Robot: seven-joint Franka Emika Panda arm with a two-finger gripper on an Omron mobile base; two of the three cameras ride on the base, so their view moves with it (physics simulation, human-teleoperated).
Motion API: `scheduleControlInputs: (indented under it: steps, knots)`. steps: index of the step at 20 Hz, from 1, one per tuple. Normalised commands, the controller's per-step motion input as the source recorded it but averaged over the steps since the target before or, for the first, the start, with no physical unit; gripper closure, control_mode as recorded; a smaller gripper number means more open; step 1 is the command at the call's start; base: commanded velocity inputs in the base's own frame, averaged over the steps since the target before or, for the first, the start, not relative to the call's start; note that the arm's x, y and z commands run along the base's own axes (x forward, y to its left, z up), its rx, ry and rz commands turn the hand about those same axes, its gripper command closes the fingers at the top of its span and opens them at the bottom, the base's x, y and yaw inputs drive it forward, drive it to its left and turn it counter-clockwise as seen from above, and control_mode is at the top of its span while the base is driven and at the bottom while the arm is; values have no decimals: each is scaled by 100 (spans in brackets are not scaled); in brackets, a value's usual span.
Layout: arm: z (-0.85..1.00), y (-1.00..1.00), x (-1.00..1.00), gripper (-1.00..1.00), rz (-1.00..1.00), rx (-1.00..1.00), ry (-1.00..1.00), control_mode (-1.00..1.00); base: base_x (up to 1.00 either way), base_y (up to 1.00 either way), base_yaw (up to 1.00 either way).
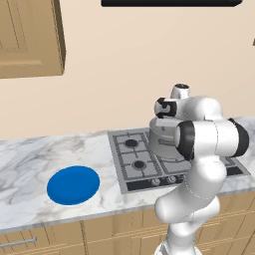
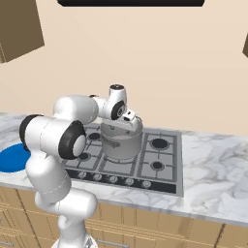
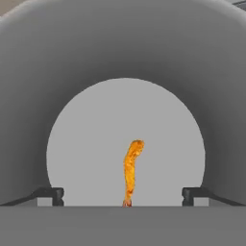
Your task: Retrieve the frozen meat and place it in the pot on a burner. Then turn the burner on.
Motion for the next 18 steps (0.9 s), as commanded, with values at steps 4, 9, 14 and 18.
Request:
scheduleControlInputs:
  steps: [4, 9, 14, 18]
  knots:
    - [66, 0, -14, -100, 3, 0, -4, -100, 0, 0, 0]
    - [74, 0, -38, -100, 0, 0, 0, -100, 0, 0, 0]
    - [44, 0, -59, -100, -2, -2, 1, -100, 0, 0, 0]
    - [12, 0, -70, -100, -2, -7, 2, -100, 0, 0, 0]
